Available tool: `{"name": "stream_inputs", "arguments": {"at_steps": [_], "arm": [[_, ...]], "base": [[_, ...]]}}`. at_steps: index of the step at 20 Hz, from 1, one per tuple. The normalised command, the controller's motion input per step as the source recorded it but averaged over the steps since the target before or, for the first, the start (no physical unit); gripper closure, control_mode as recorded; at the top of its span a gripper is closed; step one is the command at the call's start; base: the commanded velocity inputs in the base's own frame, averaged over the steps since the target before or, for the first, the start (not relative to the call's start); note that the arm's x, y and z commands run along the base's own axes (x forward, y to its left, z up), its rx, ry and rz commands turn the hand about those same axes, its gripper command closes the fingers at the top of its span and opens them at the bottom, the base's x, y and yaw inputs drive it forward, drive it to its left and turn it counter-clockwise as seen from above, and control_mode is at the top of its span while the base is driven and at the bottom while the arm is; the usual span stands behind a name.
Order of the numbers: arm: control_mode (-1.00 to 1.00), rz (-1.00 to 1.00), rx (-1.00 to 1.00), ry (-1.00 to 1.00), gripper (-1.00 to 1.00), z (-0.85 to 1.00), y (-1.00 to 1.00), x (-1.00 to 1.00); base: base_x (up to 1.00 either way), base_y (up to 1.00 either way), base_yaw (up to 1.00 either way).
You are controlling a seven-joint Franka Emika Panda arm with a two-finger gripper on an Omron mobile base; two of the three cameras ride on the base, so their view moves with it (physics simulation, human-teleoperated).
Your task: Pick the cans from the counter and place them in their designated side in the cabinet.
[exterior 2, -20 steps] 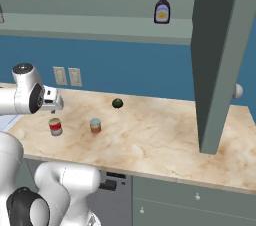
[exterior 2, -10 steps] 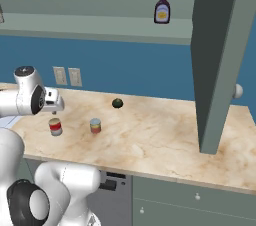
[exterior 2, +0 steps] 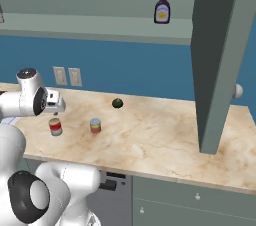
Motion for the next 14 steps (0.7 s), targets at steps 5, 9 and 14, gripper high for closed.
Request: {"name": "stream_inputs", "arguments": {"at_steps": [5, 9, 14], "arm": [[-1.0, 0.0, 0.0, 0.0, -1.0, -0.17, 0.05, 0.16], [-1.0, 0.0, 0.0, 0.0, -1.0, -0.17, 0.05, 0.17], [-1.0, 0.0, 0.0, 0.0, -1.0, -0.18, 0.05, 0.16]], "base": [[0.0, 0.0, 0.0], [0.0, 0.0, 0.0], [0.0, 0.0, 0.0]]}}
